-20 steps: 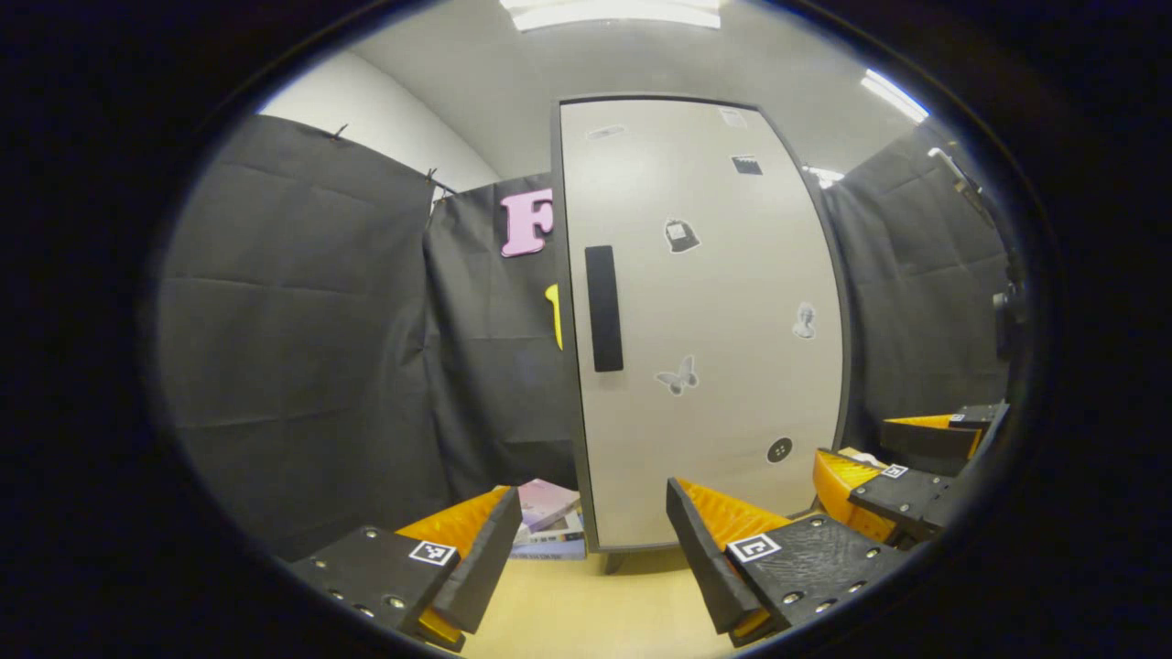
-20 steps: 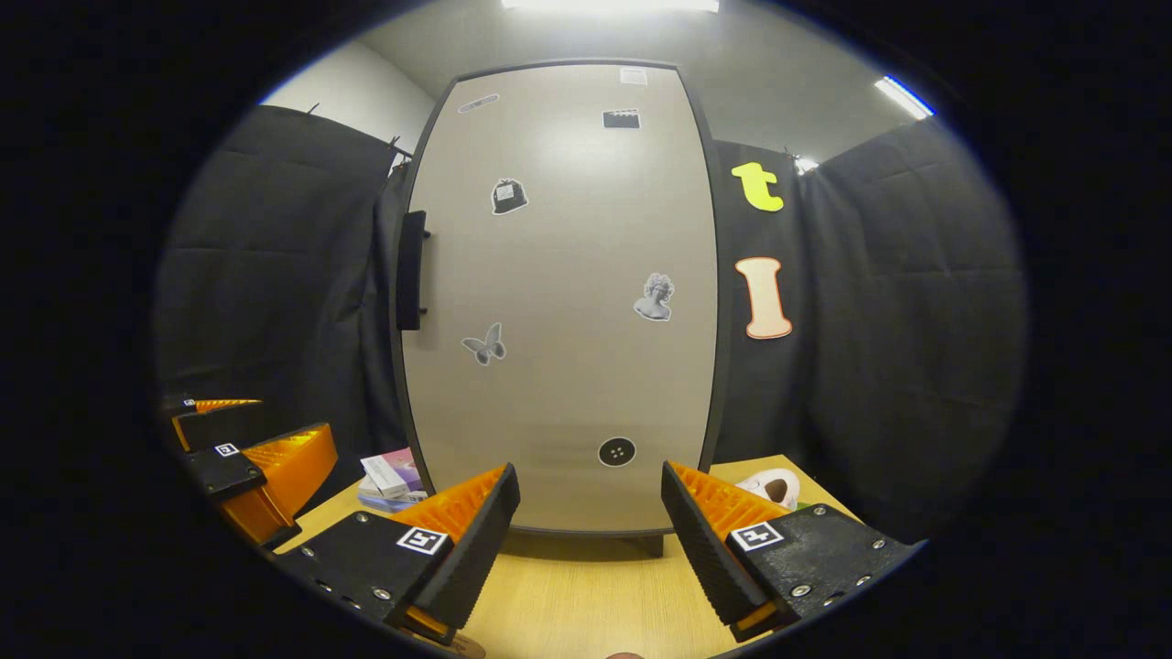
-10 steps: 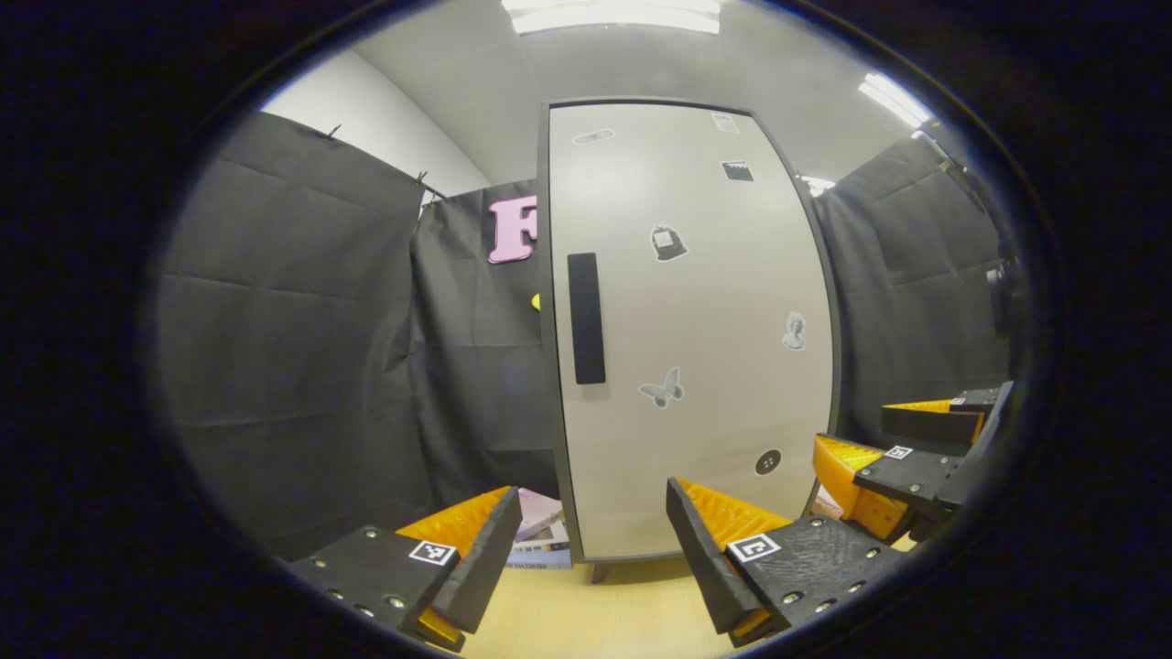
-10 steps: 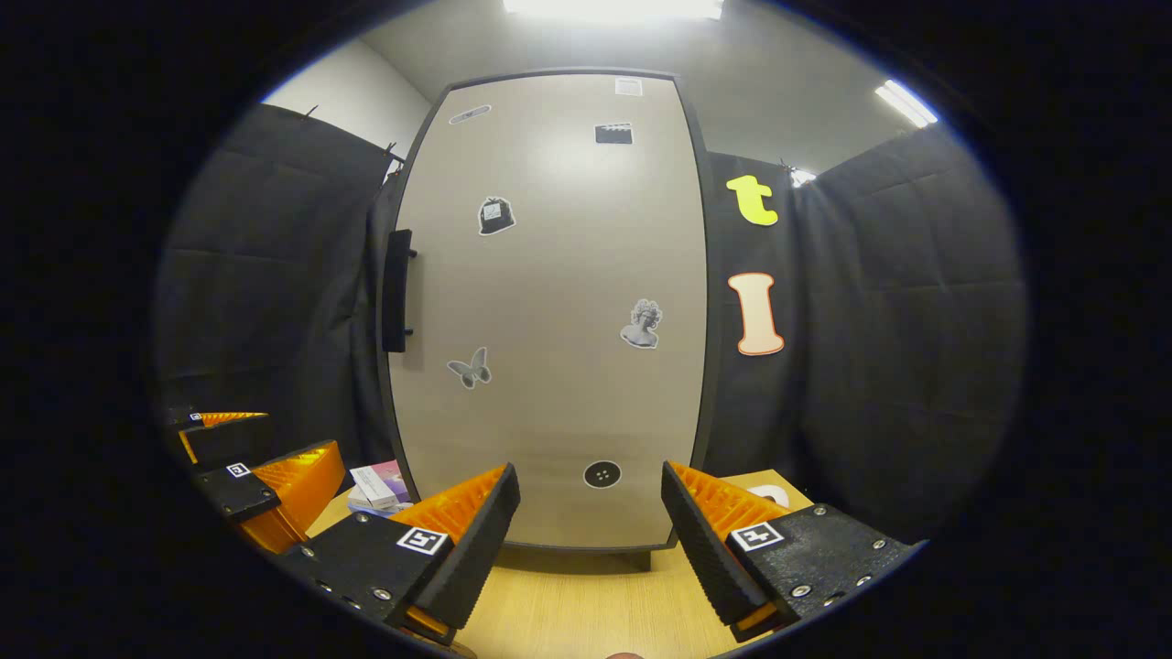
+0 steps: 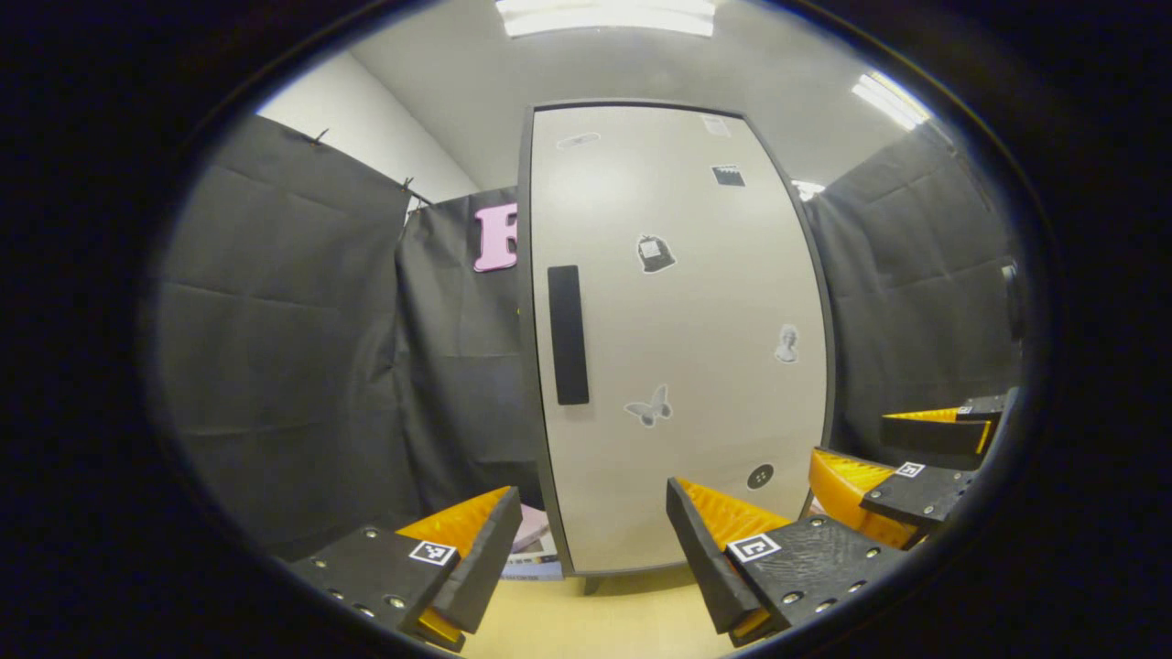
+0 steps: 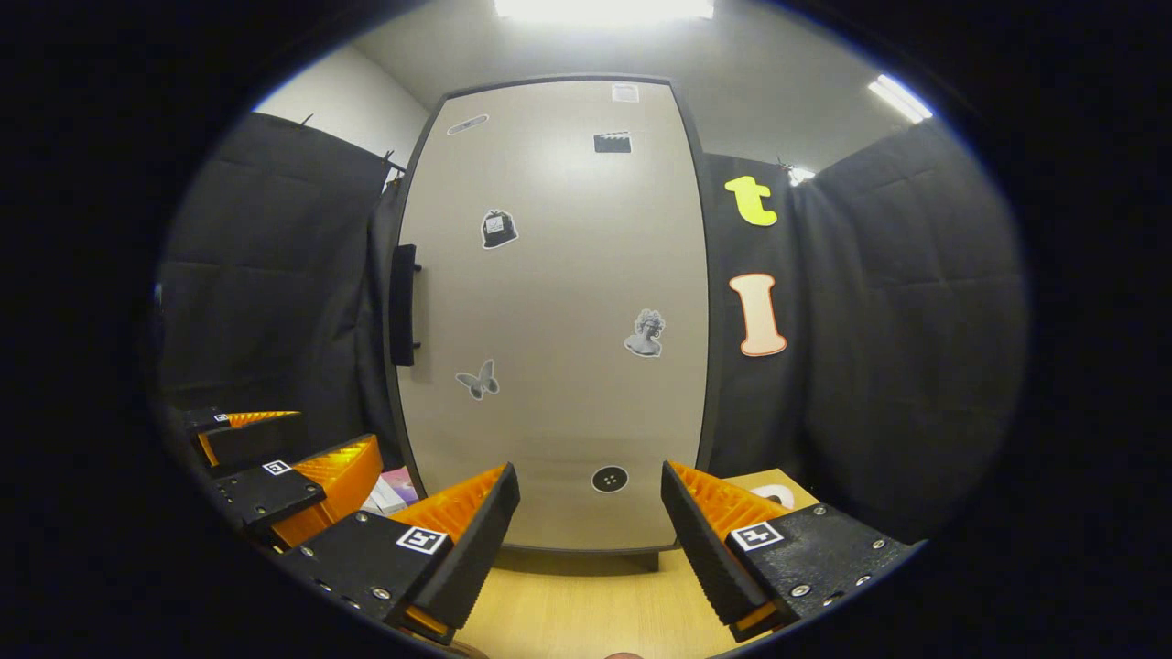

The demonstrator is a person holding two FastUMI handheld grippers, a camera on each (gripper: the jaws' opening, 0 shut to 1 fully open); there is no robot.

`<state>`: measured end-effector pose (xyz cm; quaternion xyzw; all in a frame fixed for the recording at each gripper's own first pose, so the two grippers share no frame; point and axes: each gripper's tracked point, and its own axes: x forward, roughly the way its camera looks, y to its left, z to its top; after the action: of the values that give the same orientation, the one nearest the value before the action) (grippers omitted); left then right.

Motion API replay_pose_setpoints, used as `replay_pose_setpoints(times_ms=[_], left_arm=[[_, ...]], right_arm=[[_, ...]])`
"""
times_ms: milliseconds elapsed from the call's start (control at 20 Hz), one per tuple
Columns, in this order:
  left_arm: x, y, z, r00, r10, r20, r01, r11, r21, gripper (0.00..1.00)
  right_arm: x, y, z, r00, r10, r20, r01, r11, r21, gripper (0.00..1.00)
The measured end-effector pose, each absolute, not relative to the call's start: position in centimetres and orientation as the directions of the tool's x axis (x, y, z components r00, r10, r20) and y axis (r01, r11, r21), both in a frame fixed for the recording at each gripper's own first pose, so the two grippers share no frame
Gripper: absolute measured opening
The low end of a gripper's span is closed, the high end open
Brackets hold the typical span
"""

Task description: Open the cabinet door with the right hand, grasp the bottle in the cabinet with the left hand and place it on the coaster, then close the cabinet door with the right hand.

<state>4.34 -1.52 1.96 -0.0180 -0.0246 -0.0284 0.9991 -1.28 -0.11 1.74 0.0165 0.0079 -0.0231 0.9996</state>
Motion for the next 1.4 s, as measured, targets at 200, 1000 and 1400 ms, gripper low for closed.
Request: replay_pose_setpoints(times_ms=[200,1000,1400], left_arm=[[4.1,-1.9,2.5,0.995,-0.077,0.058,0.079,0.996,-0.033,0.91],[-6.2,1.8,-3.9,0.997,-0.066,-0.041,0.063,0.996,-0.062,0.96],[-9.2,3.8,-5.0,0.998,-0.021,-0.064,0.023,0.999,0.024,0.96]], right_arm=[[-1.2,-0.3,2.3,0.998,-0.057,-0.004,0.057,0.998,0.014,0.96],[7.6,13.4,12.9,0.962,0.236,0.137,-0.237,0.972,-0.015,0.95],[13.4,19.0,12.9,0.973,0.190,0.132,-0.178,0.979,-0.096,0.92]])
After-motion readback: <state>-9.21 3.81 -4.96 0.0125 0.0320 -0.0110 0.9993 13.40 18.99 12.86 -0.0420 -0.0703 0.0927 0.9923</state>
